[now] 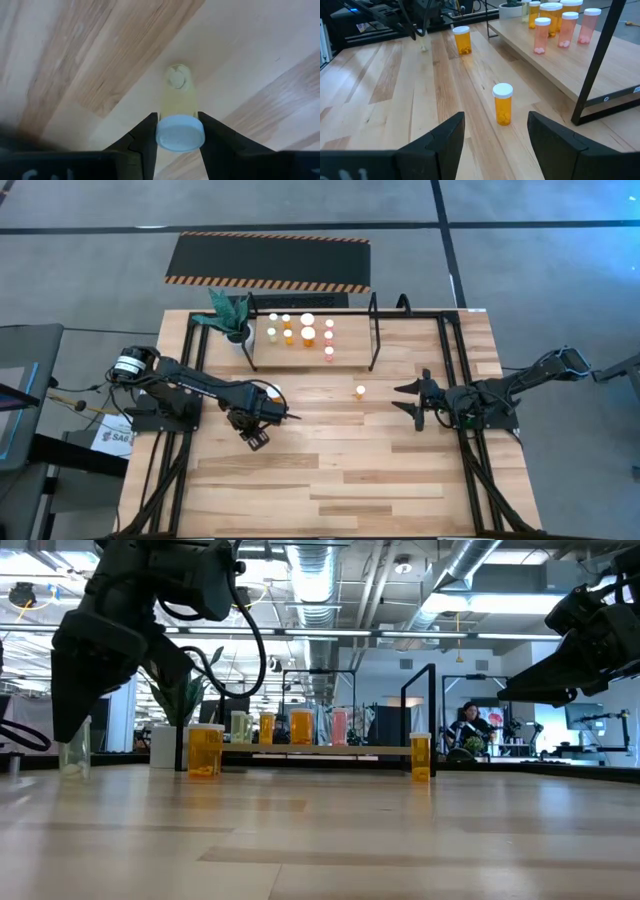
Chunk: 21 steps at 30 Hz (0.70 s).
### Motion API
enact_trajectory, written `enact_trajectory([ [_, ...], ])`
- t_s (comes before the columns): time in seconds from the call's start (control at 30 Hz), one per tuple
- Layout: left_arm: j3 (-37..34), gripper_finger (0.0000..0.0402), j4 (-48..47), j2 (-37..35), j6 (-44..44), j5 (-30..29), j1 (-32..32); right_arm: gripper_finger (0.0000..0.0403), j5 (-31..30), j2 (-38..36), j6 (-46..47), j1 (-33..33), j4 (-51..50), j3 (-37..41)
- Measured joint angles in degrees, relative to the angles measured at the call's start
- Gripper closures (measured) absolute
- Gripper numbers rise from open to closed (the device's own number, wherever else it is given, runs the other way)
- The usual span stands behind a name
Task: Pick and place medicine bottles onto shelf by color
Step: Put the yellow pill bottle on the shelf aligned with the other yellow pill bottle
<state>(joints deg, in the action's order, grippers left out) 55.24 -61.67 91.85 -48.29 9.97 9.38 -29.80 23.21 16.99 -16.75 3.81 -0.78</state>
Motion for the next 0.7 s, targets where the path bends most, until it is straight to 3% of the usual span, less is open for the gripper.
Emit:
enact_trajectory([
  [0.43, 0.1, 0.0227, 1.8, 0.0, -0.9, -3.1, 0.0, 0.0163, 0.0, 0.0, 0.0, 0.0, 0.0, 0.0],
  [0.7, 2.0, 0.0219, -0.8, 0.0, -1.2, -3.2, 0.0, 0.0163, 0.0, 0.0, 0.0, 0.0, 0.0, 0.0],
])
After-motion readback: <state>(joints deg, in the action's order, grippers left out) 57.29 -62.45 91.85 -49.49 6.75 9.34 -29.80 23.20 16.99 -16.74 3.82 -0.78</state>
